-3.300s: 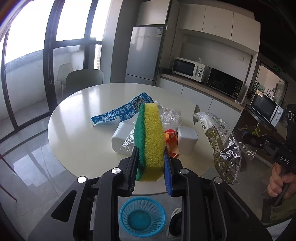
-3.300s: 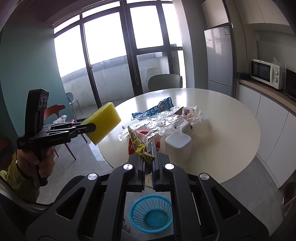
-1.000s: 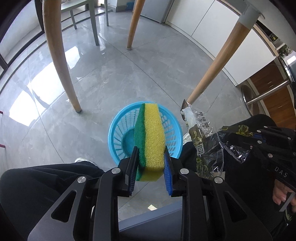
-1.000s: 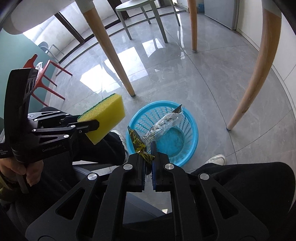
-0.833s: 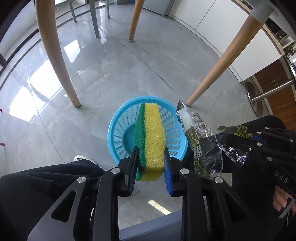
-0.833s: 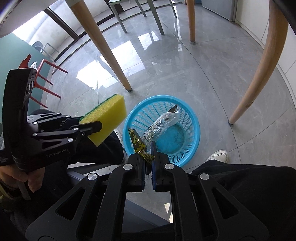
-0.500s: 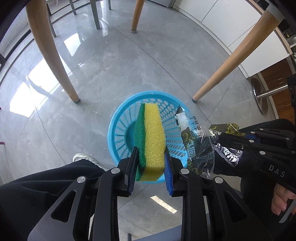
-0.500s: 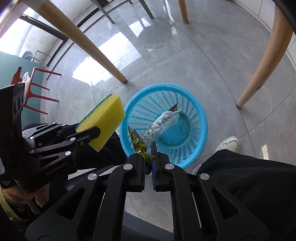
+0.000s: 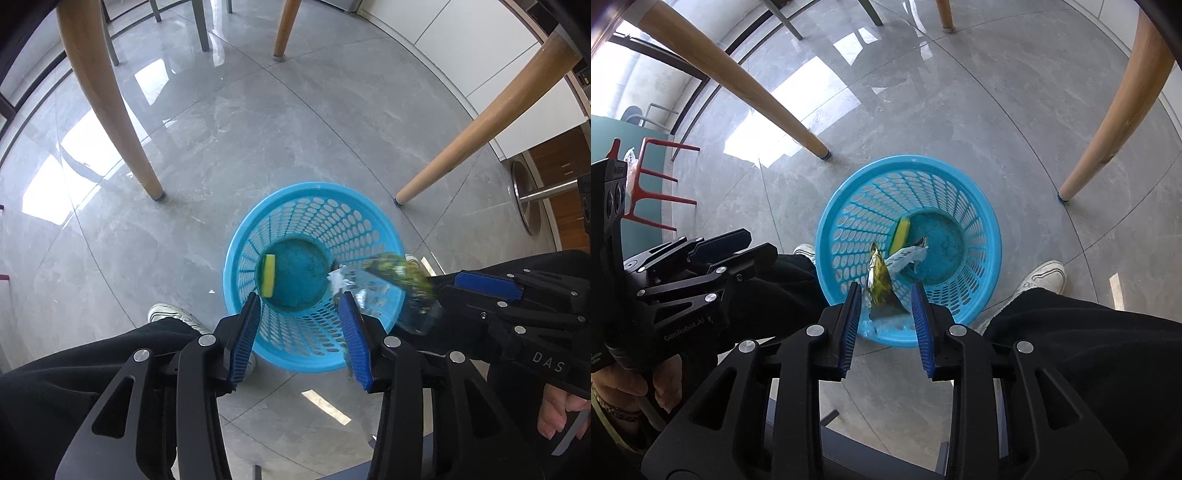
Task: Collect trash
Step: 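Open both tools to drop the sponge and bag into the wastebasket, then raise both tools back toward the table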
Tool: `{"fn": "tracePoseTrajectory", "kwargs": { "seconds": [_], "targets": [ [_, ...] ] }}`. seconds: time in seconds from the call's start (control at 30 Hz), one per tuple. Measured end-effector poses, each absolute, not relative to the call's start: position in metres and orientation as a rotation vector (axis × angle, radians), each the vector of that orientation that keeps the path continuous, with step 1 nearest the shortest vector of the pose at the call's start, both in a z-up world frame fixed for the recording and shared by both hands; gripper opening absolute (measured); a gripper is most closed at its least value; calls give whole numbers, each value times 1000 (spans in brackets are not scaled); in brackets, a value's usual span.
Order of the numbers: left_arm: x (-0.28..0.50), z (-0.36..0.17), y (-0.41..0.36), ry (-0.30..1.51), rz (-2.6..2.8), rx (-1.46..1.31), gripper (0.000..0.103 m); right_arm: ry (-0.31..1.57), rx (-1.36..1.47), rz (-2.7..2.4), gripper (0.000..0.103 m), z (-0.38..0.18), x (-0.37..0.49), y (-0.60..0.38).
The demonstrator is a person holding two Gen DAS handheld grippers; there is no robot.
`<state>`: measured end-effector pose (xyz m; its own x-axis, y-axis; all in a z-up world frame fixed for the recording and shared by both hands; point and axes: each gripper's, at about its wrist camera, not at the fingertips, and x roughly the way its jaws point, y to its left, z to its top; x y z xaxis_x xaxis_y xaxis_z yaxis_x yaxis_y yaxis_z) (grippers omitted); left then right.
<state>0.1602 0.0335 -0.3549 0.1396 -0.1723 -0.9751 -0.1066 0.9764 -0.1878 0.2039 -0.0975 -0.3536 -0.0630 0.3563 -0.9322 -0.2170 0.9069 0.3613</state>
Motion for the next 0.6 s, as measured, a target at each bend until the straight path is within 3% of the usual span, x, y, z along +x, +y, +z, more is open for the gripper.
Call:
{"fn": "tracePoseTrajectory", "kwargs": {
  "seconds": [0.1, 0.37, 0.5, 0.6],
  "targets": [
    [153, -348, 36, 1431, -40, -231, 46, 1550, 103, 469, 33, -348, 200, -99],
    [132, -325, 42, 1408, -21, -251, 53, 1480, 104, 439, 33, -327, 189, -109],
    [121, -314, 43, 1384, -2, -258, 53, 1434, 91, 444, 41, -309, 177, -112],
    [111, -297, 43, 1344, -3, -252, 55, 1402, 92, 452, 42, -294, 166, -117]
  ]
}}
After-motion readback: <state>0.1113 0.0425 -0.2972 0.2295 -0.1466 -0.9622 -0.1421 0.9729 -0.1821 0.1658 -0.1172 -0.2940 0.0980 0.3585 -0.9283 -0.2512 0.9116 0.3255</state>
